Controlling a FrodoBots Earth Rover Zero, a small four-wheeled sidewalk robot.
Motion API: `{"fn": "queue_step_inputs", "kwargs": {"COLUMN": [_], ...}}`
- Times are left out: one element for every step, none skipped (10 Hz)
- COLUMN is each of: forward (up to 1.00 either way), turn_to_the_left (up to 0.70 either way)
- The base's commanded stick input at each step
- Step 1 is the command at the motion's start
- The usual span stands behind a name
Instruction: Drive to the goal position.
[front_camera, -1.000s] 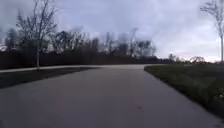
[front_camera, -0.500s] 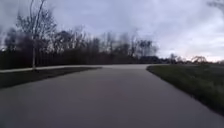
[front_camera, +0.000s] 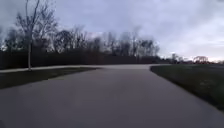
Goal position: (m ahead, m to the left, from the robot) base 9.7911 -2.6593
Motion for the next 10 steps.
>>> {"fn": "queue_step_inputs", "kwargs": {"forward": [1.00, 1.00, 1.00, 1.00, 1.00, 1.00, 1.00, 1.00, 1.00, 1.00], "turn_to_the_left": [0.00, 0.00, 0.00, 0.00, -0.14, -0.31, -0.38, -0.39, -0.39, -0.39]}}
